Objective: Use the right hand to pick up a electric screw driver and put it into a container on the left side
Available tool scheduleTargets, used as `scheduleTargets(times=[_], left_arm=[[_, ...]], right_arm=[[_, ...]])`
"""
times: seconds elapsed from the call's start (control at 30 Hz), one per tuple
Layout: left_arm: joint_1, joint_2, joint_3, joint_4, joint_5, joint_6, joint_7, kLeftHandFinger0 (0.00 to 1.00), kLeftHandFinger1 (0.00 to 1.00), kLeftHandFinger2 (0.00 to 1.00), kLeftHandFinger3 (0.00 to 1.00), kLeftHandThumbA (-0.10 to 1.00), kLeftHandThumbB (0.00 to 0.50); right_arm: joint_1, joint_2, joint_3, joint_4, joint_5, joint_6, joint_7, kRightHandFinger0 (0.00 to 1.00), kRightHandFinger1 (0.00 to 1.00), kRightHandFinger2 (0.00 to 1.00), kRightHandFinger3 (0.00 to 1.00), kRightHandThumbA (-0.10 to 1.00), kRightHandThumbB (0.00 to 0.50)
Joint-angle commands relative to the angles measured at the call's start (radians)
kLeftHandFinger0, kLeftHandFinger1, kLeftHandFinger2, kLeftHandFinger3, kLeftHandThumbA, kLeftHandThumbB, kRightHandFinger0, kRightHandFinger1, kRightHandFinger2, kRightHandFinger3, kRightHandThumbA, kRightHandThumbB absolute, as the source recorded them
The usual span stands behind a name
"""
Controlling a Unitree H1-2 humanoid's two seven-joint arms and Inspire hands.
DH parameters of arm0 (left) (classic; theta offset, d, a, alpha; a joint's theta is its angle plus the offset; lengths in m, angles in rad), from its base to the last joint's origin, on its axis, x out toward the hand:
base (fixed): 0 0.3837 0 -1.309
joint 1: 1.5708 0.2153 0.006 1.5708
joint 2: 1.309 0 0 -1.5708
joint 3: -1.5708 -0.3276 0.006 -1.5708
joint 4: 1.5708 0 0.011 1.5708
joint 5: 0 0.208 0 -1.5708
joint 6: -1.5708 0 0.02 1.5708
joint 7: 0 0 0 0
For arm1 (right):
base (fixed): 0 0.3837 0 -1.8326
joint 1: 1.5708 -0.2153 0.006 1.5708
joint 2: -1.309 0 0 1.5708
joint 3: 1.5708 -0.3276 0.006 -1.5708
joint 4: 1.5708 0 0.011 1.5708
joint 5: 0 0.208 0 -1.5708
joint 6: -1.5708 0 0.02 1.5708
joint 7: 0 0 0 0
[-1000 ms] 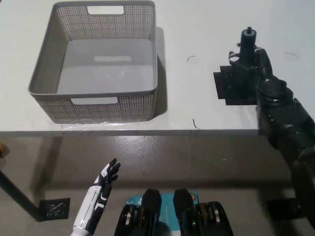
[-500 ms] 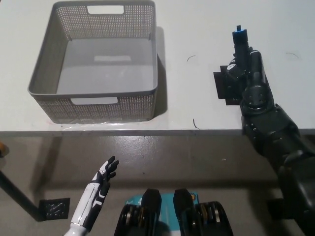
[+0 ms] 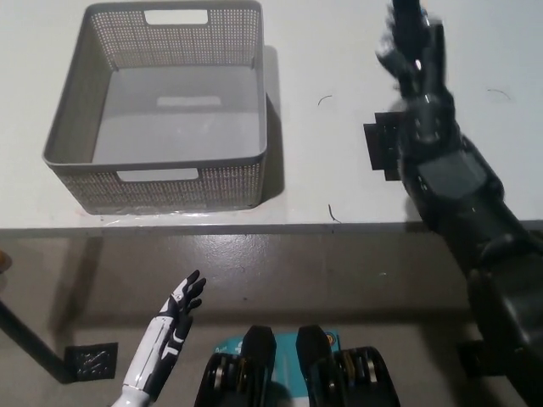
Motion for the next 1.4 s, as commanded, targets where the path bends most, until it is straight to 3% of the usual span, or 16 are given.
scheduleTargets(times=[0.0, 0.17, 0.47, 0.73, 0.8, 0.93, 1.03, 1.2, 1.37], left_arm=[[-0.005, 0.008, 0.006, -0.004, -0.021, -0.037, -0.007, 0.98, 1.00, 1.00, 1.00, 0.97, 0.267], [0.010, 0.006, 0.005, -0.003, -0.021, -0.037, -0.009, 0.97, 1.00, 1.00, 1.00, 0.98, 0.273], [0.046, 0.005, -0.006, -0.014, -0.025, -0.037, -0.020, 0.91, 1.00, 1.00, 1.00, 0.96, 0.255], [0.068, 0.005, -0.018, -0.017, -0.019, -0.037, -0.024, 0.85, 0.97, 1.00, 1.00, 0.96, 0.258], [0.073, 0.005, -0.026, -0.017, -0.018, -0.037, -0.029, 0.85, 0.96, 0.99, 1.00, 0.96, 0.253], [0.076, 0.010, -0.033, -0.020, -0.013, -0.037, -0.034, 0.82, 0.94, 0.98, 1.00, 0.96, 0.249], [0.073, 0.014, -0.038, -0.017, -0.016, -0.037, -0.043, 0.81, 0.92, 0.96, 1.00, 0.97, 0.259], [0.064, 0.023, -0.044, -0.016, -0.029, -0.037, -0.063, 0.80, 0.89, 0.94, 1.00, 0.96, 0.278], [0.070, 0.034, -0.051, -0.025, -0.012, -0.037, -0.069, 0.79, 0.86, 0.93, 1.00, 0.98, 0.291]], right_arm=[[-0.105, 0.029, 0.019, -0.171, -0.064, -0.037, -0.039, 0.00, 0.19, 0.63, 0.65, -0.10, 0.127], [-0.106, 0.078, 0.016, -0.312, -0.069, 0.036, -0.021, 0.00, 0.18, 0.62, 0.62, -0.10, 0.124], [-0.122, 0.195, 0.041, -0.413, -0.095, 0.095, 0.006, 0.00, 0.21, 0.66, 0.78, -0.10, 0.130], [-0.099, 0.347, 0.025, -0.457, -0.057, 0.116, -0.003, 0.00, 0.11, 0.56, 0.57, -0.10, 0.128], [-0.074, 0.377, 0.022, -0.480, -0.045, 0.123, 0.010, 0.00, 0.07, 0.49, 0.45, -0.10, 0.130], [-0.029, 0.426, 0.031, -0.486, -0.041, 0.129, 0.049, 0.00, 0.08, 0.50, 0.44, -0.10, 0.129], [-0.012, 0.447, 0.028, -0.447, -0.025, 0.122, 0.058, 0.00, 0.01, 0.44, 0.46, -0.10, 0.126], [0.007, 0.447, 0.082, -0.367, 0.020, 0.098, 0.028, 0.00, 0.07, 0.53, 0.48, -0.10, 0.127], [0.029, 0.447, 0.082, -0.278, 0.023, 0.062, 0.011, 0.00, 0.09, 0.53, 0.47, -0.10, 0.120]])
